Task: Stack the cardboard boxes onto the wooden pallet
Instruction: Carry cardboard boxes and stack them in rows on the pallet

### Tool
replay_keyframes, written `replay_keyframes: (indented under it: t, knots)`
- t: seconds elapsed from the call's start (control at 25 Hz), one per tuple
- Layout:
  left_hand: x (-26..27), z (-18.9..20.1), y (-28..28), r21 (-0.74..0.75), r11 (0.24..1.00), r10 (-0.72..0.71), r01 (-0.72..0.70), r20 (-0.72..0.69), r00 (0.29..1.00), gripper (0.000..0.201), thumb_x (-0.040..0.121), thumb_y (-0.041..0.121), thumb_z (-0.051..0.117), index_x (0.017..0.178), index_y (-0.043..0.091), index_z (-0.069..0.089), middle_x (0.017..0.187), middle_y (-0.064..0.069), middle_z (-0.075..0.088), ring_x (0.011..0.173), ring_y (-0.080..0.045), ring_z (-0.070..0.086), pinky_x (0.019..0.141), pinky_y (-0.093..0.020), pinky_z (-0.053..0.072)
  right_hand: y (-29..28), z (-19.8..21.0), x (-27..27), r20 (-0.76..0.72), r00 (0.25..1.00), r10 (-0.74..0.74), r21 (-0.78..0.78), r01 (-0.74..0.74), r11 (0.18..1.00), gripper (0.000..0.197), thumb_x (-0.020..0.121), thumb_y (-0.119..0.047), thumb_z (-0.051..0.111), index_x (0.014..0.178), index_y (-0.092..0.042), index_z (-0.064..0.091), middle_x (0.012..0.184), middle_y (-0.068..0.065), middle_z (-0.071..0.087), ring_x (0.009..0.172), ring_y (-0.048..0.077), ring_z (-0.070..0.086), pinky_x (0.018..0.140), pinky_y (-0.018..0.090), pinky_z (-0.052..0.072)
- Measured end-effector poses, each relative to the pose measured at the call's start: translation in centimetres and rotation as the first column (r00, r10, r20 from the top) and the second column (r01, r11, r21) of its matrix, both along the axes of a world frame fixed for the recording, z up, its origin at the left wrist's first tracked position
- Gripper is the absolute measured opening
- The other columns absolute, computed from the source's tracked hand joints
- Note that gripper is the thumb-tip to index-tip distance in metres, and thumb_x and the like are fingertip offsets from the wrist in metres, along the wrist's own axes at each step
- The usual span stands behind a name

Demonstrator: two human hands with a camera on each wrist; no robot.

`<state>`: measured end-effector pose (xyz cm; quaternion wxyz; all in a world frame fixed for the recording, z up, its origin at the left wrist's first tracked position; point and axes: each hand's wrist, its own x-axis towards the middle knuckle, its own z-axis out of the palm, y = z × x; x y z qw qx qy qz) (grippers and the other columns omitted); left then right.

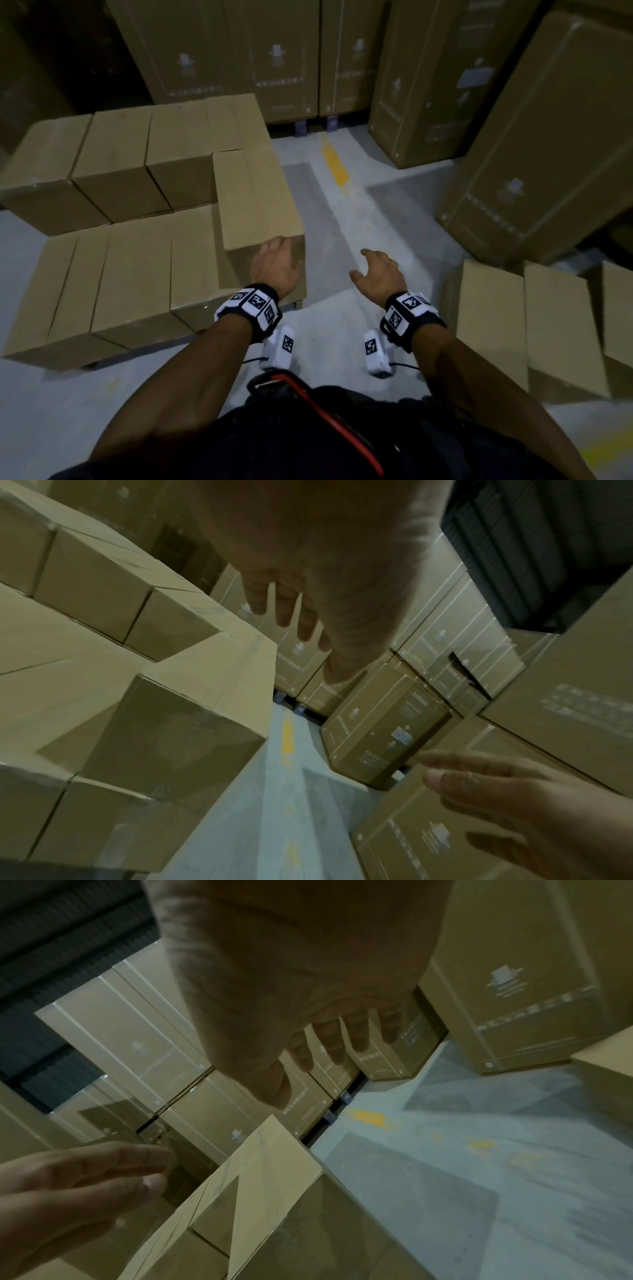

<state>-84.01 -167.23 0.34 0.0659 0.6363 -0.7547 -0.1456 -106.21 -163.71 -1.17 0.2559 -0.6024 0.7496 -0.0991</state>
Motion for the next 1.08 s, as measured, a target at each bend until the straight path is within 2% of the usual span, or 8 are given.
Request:
replay_keyframes:
  t: [0.12,0.28,0.44,0.6,0.72,0.88,0.96,1.08]
  knots:
    - [0.0,-0.1,4.3,-0.014,0.996,-0.083,0.083,-0.003,0.997,0.048,0.097,0.028,0.053,0.138,0.006,0.045,0.146,-0.014,0.044,0.132,-0.032,0.039,0.104,-0.040,0.037,5.8,0.2,0.9,-0.024,0.997,-0.079,-0.030,0.078,0.997,0.065,0.097,-0.043,0.055,0.153,-0.018,0.034,0.157,0.010,0.035,0.141,0.034,0.033,0.112,0.044,0.033]
    - [0.4,-2.0,10.8,0.018,0.966,-0.257,0.257,-0.004,0.966,0.053,0.094,0.025,0.054,0.144,0.010,0.042,0.150,-0.012,0.040,0.136,-0.032,0.035,0.108,-0.043,0.035,15.6,-0.5,2.2,-0.013,0.977,-0.212,-0.048,0.212,0.976,0.065,0.097,-0.043,0.055,0.152,-0.018,0.035,0.156,0.011,0.036,0.140,0.034,0.034,0.112,0.045,0.034]
    - [-0.9,-3.4,19.1,0.034,0.900,-0.435,0.435,-0.005,0.901,0.054,0.096,0.030,0.053,0.145,0.011,0.042,0.152,-0.012,0.039,0.138,-0.031,0.034,0.112,-0.041,0.031,27.3,-1.2,2.6,-0.034,0.933,-0.358,0.016,0.359,0.933,0.065,0.097,-0.044,0.054,0.152,-0.015,0.036,0.153,0.012,0.039,0.138,0.034,0.038,0.111,0.043,0.035]
    - [-4.5,-3.1,25.0,-0.020,0.799,-0.599,0.600,0.041,0.799,0.053,0.097,0.031,0.051,0.145,0.011,0.041,0.152,-0.011,0.039,0.138,-0.030,0.034,0.111,-0.038,0.026,36.0,-1.7,0.7,-0.050,0.849,-0.527,0.013,0.528,0.849,0.060,0.095,-0.042,0.057,0.145,-0.012,0.044,0.143,0.016,0.049,0.128,0.037,0.046,0.102,0.043,0.041]
    - [-8.8,-3.0,29.0,-0.026,0.720,-0.691,0.693,0.054,0.721,0.053,0.096,0.031,0.052,0.145,0.012,0.042,0.152,-0.011,0.039,0.139,-0.030,0.034,0.112,-0.038,0.025,41.5,-2.5,-2.5,-0.055,0.800,-0.598,0.033,0.600,0.799,0.060,0.096,-0.044,0.056,0.145,-0.012,0.043,0.147,0.016,0.045,0.132,0.038,0.042,0.105,0.048,0.041]
    - [-16.7,-3.4,34.3,-0.022,0.613,-0.785,0.790,0.097,0.612,0.048,0.094,0.029,0.054,0.137,0.010,0.049,0.145,-0.012,0.046,0.133,-0.031,0.040,0.109,-0.039,0.030,48.9,-3.2,-8.6,-0.030,0.720,-0.694,0.002,0.694,0.720,0.065,0.097,-0.045,0.054,0.152,-0.014,0.036,0.154,0.014,0.039,0.139,0.036,0.037,0.111,0.048,0.036]
    - [-22.0,-3.9,37.7,-0.008,0.566,-0.818,0.824,0.123,0.563,0.046,0.093,0.029,0.054,0.133,0.008,0.051,0.142,-0.013,0.048,0.130,-0.031,0.042,0.108,-0.041,0.033,53.2,-3.4,-12.7,-0.020,0.672,-0.740,0.008,0.741,0.672,0.066,0.098,-0.046,0.053,0.153,-0.015,0.035,0.154,0.013,0.037,0.139,0.035,0.036,0.111,0.048,0.036]
    - [-31.0,-5.0,43.9,0.022,0.491,-0.866,0.871,0.116,0.486,0.048,0.093,0.033,0.053,0.135,0.010,0.048,0.144,-0.012,0.045,0.132,-0.031,0.039,0.108,-0.040,0.033,60.6,-3.4,-19.6,-0.026,0.588,-0.809,0.011,0.809,0.588,0.066,0.097,-0.046,0.054,0.153,-0.016,0.034,0.155,0.013,0.037,0.140,0.034,0.036,0.111,0.046,0.036]
